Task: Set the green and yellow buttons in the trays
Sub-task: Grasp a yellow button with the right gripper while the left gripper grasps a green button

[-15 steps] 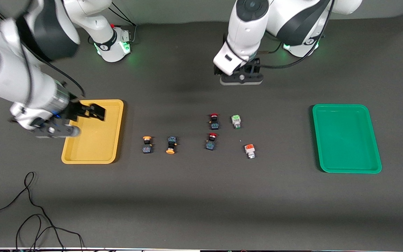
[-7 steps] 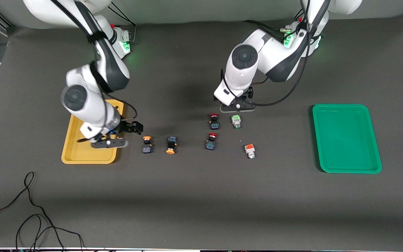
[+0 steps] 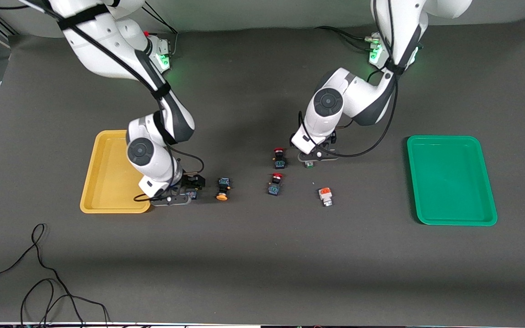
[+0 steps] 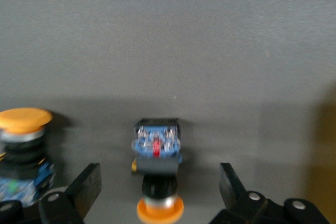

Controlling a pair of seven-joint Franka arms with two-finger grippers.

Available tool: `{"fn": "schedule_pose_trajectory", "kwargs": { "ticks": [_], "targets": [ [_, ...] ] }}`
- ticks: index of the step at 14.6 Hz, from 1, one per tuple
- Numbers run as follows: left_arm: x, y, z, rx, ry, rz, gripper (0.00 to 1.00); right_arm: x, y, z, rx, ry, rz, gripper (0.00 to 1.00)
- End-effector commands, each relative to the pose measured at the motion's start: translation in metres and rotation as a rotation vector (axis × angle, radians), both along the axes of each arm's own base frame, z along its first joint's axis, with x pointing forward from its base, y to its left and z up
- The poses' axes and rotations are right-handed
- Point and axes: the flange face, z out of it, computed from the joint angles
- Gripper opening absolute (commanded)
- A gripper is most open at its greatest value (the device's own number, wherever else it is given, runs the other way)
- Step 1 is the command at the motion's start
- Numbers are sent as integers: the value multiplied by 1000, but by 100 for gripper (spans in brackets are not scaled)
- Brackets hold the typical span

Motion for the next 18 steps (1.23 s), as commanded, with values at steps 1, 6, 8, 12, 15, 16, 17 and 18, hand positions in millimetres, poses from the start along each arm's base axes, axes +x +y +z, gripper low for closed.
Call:
{"fn": "schedule_pose_trajectory", "kwargs": {
  "ticks": [1,6,8,12,15,16,17,18],
  "targets": [
    [-7,-6,-24,-12,-27,-12,100,8,5,-7,8,-19,-19,99],
    [-4,-4,-47,-17,-33,7,100,10,8,-4,12,-23,-44,0],
    [-4,-4,-51,-14,-28,7,98,11,9,6,18,-30,-53,0],
    [-3,-5,-53,-18,-34,8,31,16,6,85,15,54,-66,0],
    [4,0,-49,-22,-42,26,0,18,-43,155,-5,127,-102,0],
    [11,8,-43,-25,-46,44,0,14,-57,175,-2,144,-86,0],
    [19,13,-26,-33,-59,60,0,14,-79,186,-4,159,-72,0],
    [25,16,-7,-50,-80,73,0,14,-102,195,-1,161,-56,0]
  ]
}}
